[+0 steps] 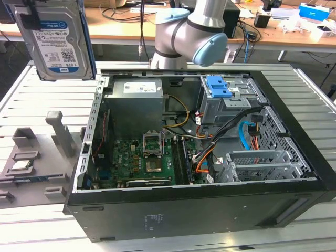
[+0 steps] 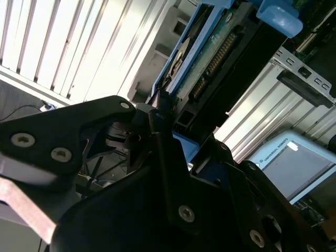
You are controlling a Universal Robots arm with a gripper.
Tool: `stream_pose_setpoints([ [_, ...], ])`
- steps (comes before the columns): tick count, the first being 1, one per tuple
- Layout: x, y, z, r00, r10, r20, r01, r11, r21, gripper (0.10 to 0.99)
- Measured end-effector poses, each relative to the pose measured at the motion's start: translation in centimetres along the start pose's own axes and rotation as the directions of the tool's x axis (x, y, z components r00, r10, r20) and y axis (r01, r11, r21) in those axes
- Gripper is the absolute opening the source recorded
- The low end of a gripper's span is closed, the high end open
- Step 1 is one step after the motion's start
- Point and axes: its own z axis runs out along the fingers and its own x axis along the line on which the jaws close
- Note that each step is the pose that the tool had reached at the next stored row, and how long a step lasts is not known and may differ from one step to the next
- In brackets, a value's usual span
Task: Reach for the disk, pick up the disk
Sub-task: 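Pick up the disk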
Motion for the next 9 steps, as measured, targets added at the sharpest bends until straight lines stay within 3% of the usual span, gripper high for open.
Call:
stream_pose_setpoints([
  [9,0.02,-3.22,-0.12,1.0,0.0,0.0001,0.0,1.0,0.0,0.369],
])
